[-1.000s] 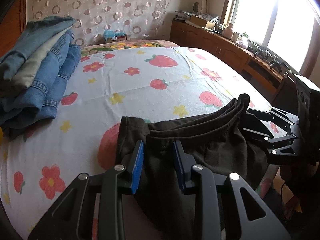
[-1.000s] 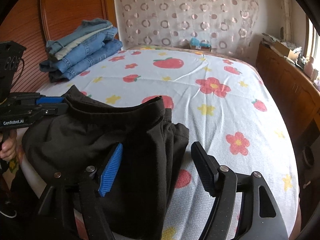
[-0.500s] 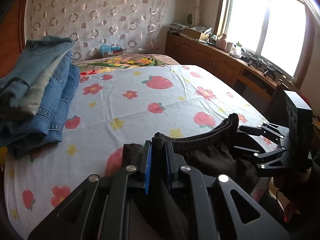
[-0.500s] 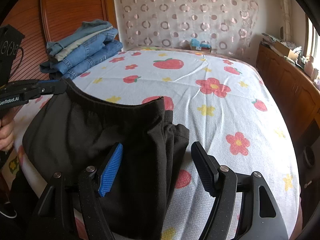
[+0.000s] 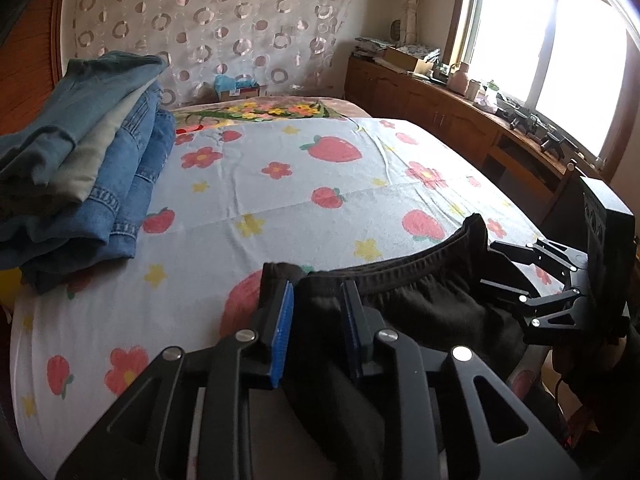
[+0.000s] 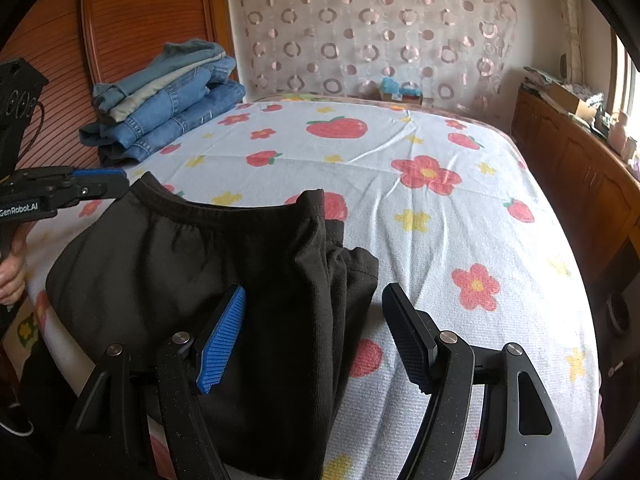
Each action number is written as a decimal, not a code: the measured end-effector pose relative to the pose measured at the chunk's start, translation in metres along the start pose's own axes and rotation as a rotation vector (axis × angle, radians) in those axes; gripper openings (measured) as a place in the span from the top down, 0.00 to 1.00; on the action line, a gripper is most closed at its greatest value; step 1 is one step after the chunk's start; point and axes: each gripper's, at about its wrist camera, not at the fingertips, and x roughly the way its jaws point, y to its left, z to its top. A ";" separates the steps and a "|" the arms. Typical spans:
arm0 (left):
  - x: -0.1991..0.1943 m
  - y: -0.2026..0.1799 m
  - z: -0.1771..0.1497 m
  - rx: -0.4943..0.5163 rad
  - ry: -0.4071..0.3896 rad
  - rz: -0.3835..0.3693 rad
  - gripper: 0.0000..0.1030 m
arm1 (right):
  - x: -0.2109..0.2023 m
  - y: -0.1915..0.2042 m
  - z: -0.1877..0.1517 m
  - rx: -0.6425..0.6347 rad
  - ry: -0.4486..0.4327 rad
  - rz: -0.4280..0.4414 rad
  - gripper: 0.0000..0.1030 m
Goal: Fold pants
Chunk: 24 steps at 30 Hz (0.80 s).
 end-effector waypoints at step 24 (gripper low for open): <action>0.016 0.002 -0.022 -0.003 0.023 0.036 0.68 | -0.006 -0.005 0.032 -0.011 0.018 0.016 0.42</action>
